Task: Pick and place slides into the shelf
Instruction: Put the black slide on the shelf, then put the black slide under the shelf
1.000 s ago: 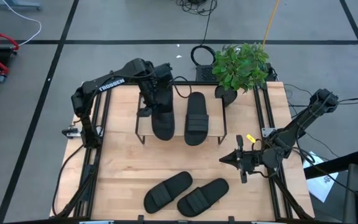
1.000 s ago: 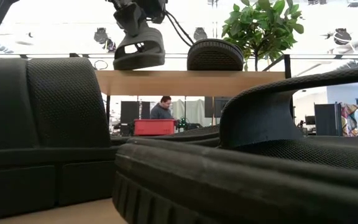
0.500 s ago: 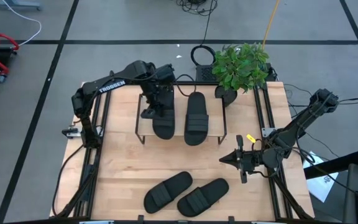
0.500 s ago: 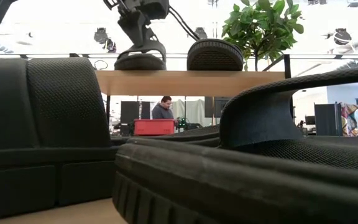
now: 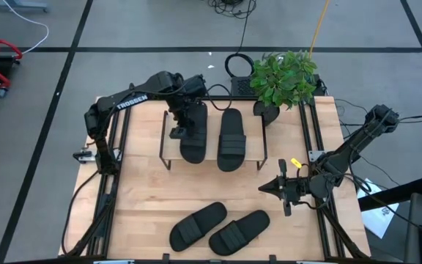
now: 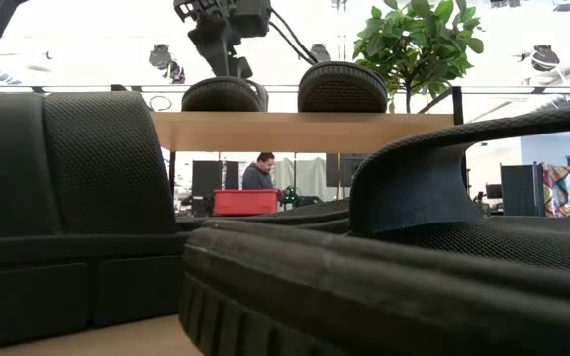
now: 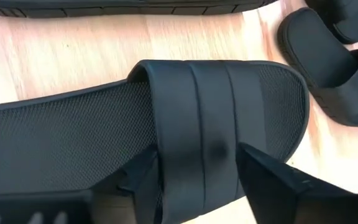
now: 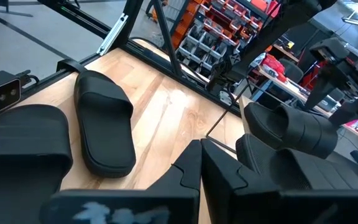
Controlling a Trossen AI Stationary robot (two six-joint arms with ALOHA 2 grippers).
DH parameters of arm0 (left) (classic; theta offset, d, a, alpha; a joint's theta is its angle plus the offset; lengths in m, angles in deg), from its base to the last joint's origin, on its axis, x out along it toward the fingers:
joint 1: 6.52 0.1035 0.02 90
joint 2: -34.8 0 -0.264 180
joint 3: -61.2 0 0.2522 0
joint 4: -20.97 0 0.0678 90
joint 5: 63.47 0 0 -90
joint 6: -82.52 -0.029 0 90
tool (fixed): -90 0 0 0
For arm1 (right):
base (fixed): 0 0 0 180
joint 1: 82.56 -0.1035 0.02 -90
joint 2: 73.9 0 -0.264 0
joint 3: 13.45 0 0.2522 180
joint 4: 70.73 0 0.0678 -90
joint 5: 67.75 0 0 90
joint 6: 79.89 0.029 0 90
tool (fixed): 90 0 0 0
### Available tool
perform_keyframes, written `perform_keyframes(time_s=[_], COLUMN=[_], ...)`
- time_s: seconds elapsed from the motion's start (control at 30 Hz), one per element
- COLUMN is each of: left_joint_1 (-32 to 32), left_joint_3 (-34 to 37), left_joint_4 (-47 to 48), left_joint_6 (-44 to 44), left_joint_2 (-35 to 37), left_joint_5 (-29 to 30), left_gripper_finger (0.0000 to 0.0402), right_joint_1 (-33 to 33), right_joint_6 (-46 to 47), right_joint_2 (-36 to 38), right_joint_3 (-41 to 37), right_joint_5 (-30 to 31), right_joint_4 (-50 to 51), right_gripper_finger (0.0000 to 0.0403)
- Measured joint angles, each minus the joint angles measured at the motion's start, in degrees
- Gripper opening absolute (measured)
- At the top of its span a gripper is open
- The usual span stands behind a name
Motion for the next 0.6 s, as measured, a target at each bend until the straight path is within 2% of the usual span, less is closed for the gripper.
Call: perform_keyframes(time_s=[0.13, 0.37, 0.5, 0.6], left_joint_1=[-0.13, -2.14, -4.41, -6.97], left_joint_3=[0.0, 0.09, 0.09, 0.07], left_joint_4=[0.0, -0.14, -1.79, -1.97], left_joint_6=[1.56, -1.47, -3.27, -4.04], left_joint_2=[0.0, 1.76, 4.46, 7.5], left_joint_5=[0.41, 5.73, 9.07, 10.59], left_gripper_finger=[0.0243, 0.0288, 0.0302, 0.0296], right_joint_1=[0.0, 0.0, 0.0, 0.0], right_joint_6=[0.75, 0.84, 0.88, 1.08], right_joint_2=[0.01, 0.01, 0.02, 0.0], right_joint_3=[0.0, 0.0, 0.0, 0.0], right_joint_5=[-0.02, -0.02, -0.02, -0.02], right_joint_4=[0.01, 0.02, 0.04, 0.15], right_gripper_finger=[0.0, 0.0, 0.0, 0.0])
